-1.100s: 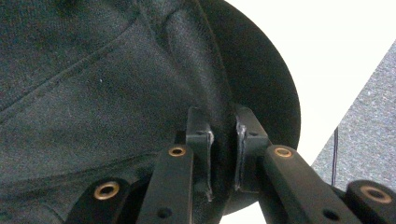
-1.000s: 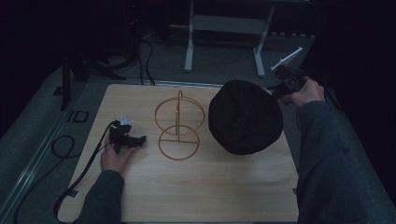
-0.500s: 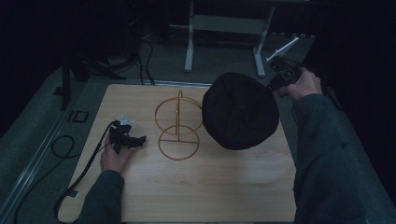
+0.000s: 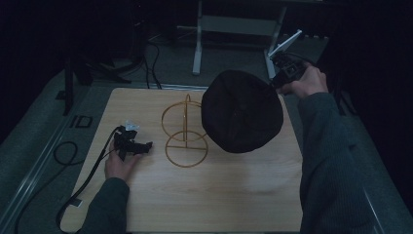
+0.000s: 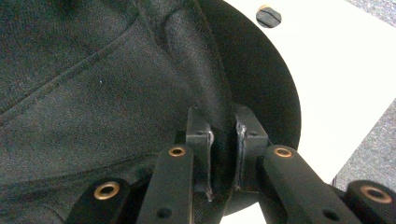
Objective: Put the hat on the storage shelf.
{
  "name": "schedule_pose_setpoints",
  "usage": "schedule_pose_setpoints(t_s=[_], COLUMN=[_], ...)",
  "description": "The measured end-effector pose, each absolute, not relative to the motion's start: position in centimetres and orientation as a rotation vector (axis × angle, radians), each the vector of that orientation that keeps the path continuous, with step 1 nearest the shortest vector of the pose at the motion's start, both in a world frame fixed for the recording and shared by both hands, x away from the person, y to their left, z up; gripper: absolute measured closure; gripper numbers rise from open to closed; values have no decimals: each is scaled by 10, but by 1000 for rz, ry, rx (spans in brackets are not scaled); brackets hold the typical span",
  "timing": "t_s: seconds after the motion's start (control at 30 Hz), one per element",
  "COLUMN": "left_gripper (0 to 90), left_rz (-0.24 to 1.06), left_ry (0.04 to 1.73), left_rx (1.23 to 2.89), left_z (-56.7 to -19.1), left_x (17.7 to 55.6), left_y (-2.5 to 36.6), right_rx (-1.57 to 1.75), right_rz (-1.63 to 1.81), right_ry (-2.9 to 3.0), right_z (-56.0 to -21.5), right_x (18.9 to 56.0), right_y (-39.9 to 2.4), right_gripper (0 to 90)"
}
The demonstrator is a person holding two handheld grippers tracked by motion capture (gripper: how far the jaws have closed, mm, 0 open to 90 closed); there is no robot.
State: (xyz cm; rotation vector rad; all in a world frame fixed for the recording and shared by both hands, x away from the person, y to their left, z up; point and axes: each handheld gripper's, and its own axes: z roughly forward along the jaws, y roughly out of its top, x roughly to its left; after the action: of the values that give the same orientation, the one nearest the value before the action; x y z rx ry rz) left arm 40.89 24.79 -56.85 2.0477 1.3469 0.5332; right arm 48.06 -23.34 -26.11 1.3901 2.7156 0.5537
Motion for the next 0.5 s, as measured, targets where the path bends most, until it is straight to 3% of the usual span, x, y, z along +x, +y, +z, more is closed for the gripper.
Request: schedule_pose_setpoints(t_s=[0.5], left_gripper=[21], left_rz=[533], left_ry=[1347], left_rx=[2048], left_z=[-568], left_x=[409], left_y=[248], right_rx=[1359], right_rz=[566], right_ry=[2731], right_z=[-249], right_x=[484], right_y=[-207], right_gripper=[796])
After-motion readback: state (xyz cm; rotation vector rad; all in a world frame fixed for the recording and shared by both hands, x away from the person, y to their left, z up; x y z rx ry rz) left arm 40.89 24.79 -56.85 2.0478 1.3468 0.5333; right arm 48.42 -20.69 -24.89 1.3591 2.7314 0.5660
